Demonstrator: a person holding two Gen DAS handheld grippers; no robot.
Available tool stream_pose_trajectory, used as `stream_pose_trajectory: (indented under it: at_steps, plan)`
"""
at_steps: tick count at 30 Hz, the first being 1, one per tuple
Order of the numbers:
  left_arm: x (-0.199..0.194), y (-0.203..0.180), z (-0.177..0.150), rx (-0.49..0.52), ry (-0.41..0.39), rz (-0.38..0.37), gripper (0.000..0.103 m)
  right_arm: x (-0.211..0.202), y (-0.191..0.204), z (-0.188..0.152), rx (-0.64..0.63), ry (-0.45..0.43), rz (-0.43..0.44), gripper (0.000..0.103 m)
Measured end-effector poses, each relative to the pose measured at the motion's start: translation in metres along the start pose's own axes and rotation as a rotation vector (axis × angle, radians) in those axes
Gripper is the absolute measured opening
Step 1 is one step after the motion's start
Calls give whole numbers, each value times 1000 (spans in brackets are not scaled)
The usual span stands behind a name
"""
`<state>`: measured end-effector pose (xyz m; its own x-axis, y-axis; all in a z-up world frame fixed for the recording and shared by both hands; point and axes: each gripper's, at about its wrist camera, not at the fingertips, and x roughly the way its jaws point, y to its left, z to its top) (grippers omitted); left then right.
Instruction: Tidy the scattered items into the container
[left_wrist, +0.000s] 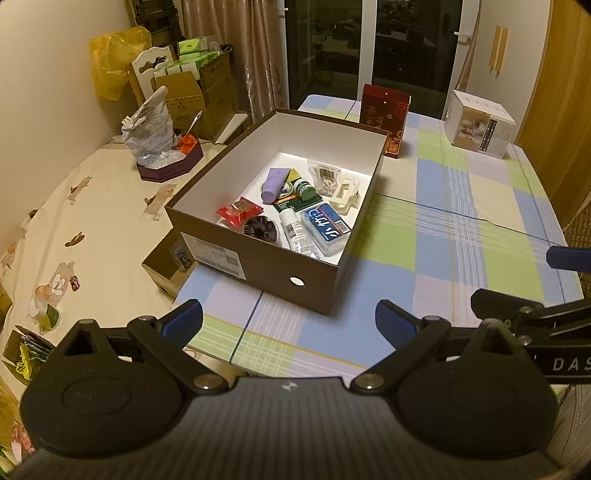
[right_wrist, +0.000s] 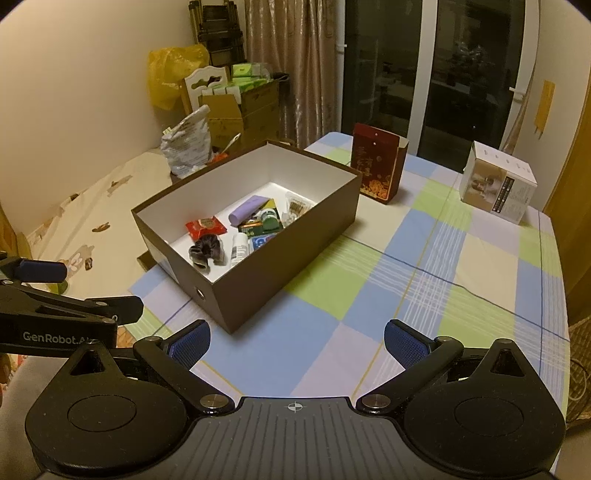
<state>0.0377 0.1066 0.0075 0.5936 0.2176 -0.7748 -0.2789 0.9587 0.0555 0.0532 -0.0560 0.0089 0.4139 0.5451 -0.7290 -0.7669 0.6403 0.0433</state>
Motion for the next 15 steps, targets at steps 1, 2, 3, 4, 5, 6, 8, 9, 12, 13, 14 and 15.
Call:
stream_pose_trajectory:
  at_steps: [1, 2, 3, 4, 5, 6, 8, 9, 12, 13, 14, 15]
  plan:
    - [0, -1, -1, 8, -3, 10, 98, 0, 0, -1, 0, -1, 1, 103]
    - [-1, -2, -1, 14, -8, 18, 98, 0, 1, -1, 0, -1, 0, 103]
    - [0, -2, -1, 17, -12, 24, 98, 0, 1, -1, 0, 0, -2, 103]
    - [-1, -2, -2, 17, -17, 27, 98, 0, 1, -2, 0, 0, -4, 103]
    - [0, -2, -1, 15, -19, 26, 98, 0, 1, -2, 0, 1, -5, 103]
    - [0, -2, -1, 13, -20, 24, 98, 0, 1, -2, -1, 2, -7, 103]
    - [-1, -1, -2, 8, -22, 18, 98, -1, 2, -3, -1, 1, -10, 103]
    - [0, -1, -2, 7, -20, 16, 98, -1, 2, -3, -1, 1, -10, 103]
    - [0, 0, -2, 6, -19, 8, 98, 1, 1, -2, 0, 6, -11, 103]
    - [0, 0, -2, 6, -20, 8, 98, 1, 1, -2, 1, 7, -13, 103]
    - [0, 0, -2, 5, -20, 11, 98, 1, 1, -2, 1, 8, -13, 103]
    - [0, 0, -2, 4, -21, 15, 98, 2, 0, -2, 1, 9, -14, 103]
